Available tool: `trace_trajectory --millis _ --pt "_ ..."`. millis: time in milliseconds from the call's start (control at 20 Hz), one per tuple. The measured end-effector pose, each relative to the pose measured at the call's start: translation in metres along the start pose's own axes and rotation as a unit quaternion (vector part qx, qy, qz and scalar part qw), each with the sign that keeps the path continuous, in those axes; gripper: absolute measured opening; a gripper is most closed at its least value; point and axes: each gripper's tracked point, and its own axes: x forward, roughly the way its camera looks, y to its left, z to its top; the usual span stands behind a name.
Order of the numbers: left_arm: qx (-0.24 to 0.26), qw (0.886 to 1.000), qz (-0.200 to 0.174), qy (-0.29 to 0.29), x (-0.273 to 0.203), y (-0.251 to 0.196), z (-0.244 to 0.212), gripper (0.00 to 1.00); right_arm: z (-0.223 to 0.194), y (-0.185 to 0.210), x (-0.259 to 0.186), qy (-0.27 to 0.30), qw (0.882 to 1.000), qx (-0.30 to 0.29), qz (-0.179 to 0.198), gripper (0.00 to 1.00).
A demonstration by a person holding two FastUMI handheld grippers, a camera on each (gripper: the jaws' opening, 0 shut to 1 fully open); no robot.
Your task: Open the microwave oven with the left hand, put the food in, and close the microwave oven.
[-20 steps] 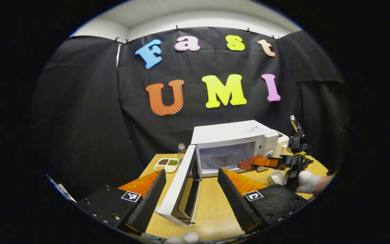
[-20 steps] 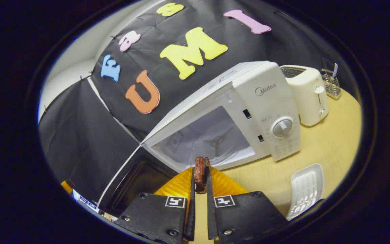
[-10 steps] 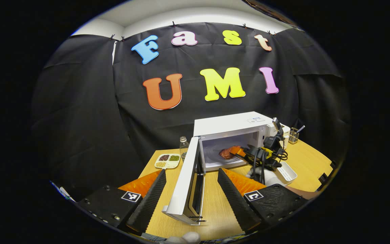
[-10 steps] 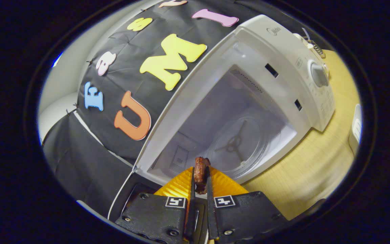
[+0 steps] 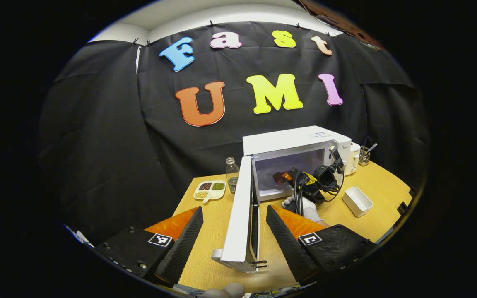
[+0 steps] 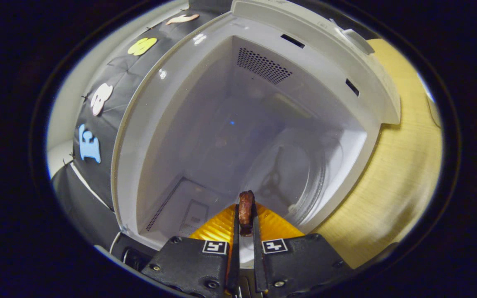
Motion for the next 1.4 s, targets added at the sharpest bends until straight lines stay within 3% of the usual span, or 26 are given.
trace_trajectory --millis 150,350,400,450,550,600,650,700,750,800,900,950,1000,1050,1100,1250,1400 --pt "-0.004 1.000 -0.002 0.004 0.004 0.005 -0.005 0.95 -0.001 -0.007 0.010 -0.010 1.000 -0.005 -0.006 0.18" --pt "-0.008 1.000 -0.005 0.011 0.008 0.006 -0.012 0.95 -0.001 -0.013 0.013 -0.017 0.997 -0.066 -0.023 0.22" --pt "-0.007 1.000 -0.007 0.014 0.009 0.005 -0.014 0.95 0.002 -0.015 0.013 -0.022 0.997 -0.076 -0.027 0.15" --pt "-0.006 1.000 -0.009 0.013 0.010 0.005 -0.015 0.95 0.004 -0.017 0.010 -0.023 0.995 -0.095 -0.034 0.28" --pt "-0.008 1.000 -0.013 0.014 0.011 0.006 -0.017 0.95 0.011 -0.021 0.009 -0.033 0.988 -0.142 -0.050 0.34" --pt "-0.008 1.000 -0.013 0.011 0.011 0.008 -0.015 0.95 0.013 -0.020 0.007 -0.033 0.985 -0.160 -0.055 0.43" --pt "-0.007 1.000 -0.008 0.010 0.013 0.010 -0.014 0.95 0.015 -0.019 0.005 -0.037 0.983 -0.171 -0.055 0.36" --pt "-0.010 1.000 -0.007 0.010 0.013 0.011 -0.014 0.94 0.018 -0.020 0.004 -0.043 0.978 -0.193 -0.060 0.66" --pt "-0.012 1.000 -0.009 0.008 0.013 0.010 -0.013 0.95 0.022 -0.022 0.001 -0.045 0.975 -0.209 -0.066 0.56" --pt "-0.010 1.000 -0.011 0.006 0.013 0.009 -0.011 0.95 0.029 -0.024 -0.001 -0.053 0.970 -0.228 -0.069 0.89" --pt "-0.003 1.000 -0.009 -0.002 0.011 0.009 -0.008 0.95 0.035 -0.016 -0.012 -0.055 0.967 -0.241 -0.057 0.75" --pt "-0.003 1.000 -0.010 -0.005 0.011 0.010 -0.007 0.95 0.038 -0.015 -0.016 -0.052 0.966 -0.248 -0.054 0.92" --pt "-0.006 1.000 -0.008 -0.006 0.011 0.011 -0.007 0.95 0.040 -0.015 -0.024 -0.043 0.964 -0.257 -0.057 0.98" --pt "-0.009 1.000 -0.005 -0.008 0.011 0.013 -0.006 0.95 0.044 -0.016 -0.032 -0.033 0.963 -0.262 -0.058 0.85" --pt "-0.015 1.000 -0.002 -0.011 0.010 0.016 -0.004 0.95 0.048 -0.014 -0.042 -0.026 0.960 -0.273 -0.055 0.98" --pt "-0.022 0.999 0.010 -0.025 0.006 0.026 0.003 0.95 0.071 -0.004 -0.085 -0.011 0.933 -0.355 -0.054 0.99" --pt "-0.023 0.999 0.014 -0.035 0.001 0.038 0.000 0.95 0.081 0.007 -0.137 0.039 0.908 -0.416 -0.033 1.00"
